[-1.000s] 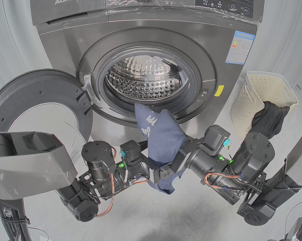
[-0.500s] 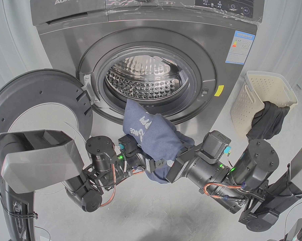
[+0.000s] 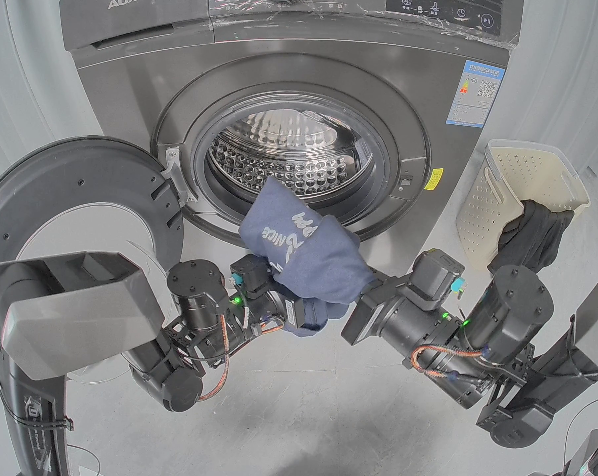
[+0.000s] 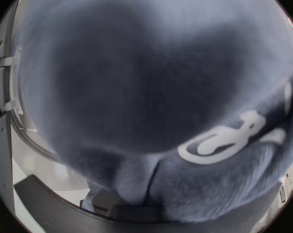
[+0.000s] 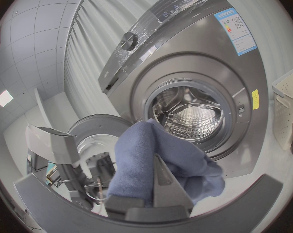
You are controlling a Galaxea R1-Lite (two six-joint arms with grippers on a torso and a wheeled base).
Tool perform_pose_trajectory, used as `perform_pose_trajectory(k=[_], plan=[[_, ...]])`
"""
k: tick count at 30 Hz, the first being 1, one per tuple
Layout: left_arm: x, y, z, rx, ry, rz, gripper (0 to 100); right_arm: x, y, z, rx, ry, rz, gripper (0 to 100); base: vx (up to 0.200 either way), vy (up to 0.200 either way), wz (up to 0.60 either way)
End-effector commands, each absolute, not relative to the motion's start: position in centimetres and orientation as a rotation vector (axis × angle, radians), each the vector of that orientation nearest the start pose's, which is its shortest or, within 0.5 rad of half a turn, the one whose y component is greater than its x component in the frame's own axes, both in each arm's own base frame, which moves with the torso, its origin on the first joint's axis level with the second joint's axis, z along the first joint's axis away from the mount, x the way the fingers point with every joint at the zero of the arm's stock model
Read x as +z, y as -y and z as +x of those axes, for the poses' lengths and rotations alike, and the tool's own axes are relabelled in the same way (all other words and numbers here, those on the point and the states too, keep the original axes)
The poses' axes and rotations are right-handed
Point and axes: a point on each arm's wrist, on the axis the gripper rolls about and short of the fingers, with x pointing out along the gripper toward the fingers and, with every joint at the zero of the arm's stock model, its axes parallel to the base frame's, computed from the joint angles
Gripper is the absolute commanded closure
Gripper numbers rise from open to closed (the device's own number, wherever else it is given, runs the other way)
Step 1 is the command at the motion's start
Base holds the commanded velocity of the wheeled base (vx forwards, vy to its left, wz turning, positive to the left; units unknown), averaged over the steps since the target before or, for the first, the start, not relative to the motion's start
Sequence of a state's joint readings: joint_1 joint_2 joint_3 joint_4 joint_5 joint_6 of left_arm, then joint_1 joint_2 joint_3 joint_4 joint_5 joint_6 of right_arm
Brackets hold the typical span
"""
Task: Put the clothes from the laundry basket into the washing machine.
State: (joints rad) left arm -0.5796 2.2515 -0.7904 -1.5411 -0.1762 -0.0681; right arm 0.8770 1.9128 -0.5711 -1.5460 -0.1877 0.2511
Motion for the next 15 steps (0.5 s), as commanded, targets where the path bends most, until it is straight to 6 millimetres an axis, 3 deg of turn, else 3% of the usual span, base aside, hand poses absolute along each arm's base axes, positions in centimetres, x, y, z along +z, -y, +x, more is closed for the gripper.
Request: perform_pose_trajectory(k=[1, 8, 12, 13, 15], plan=[[10.2, 20.4, 30.6, -0.752, 0.098, -0.093, 100, 14.7, -22.3, 22.2, 0.630, 0.094, 0.334, 100, 0.000, 0.000, 0.00], [13.0, 18.5, 27.0, -0.766, 0.119, -0.099, 100, 13.7, -21.9, 23.5, 0.597, 0.076, 0.322, 100, 0.000, 0.000, 0.00], [12.1, 18.2, 25.7, -0.776, 0.068, -0.085, 100, 14.5, -22.0, 23.1, 0.613, 0.098, 0.335, 100, 0.000, 0.000, 0.00], [11.8, 18.1, 25.4, -0.776, 0.052, -0.077, 100, 14.9, -21.9, 22.9, 0.619, 0.109, 0.339, 0, 0.000, 0.000, 0.00], [10.9, 17.5, 24.7, -0.774, 0.004, -0.060, 100, 15.8, -21.2, 21.8, 0.631, 0.125, 0.341, 0, 0.000, 0.000, 0.00]])
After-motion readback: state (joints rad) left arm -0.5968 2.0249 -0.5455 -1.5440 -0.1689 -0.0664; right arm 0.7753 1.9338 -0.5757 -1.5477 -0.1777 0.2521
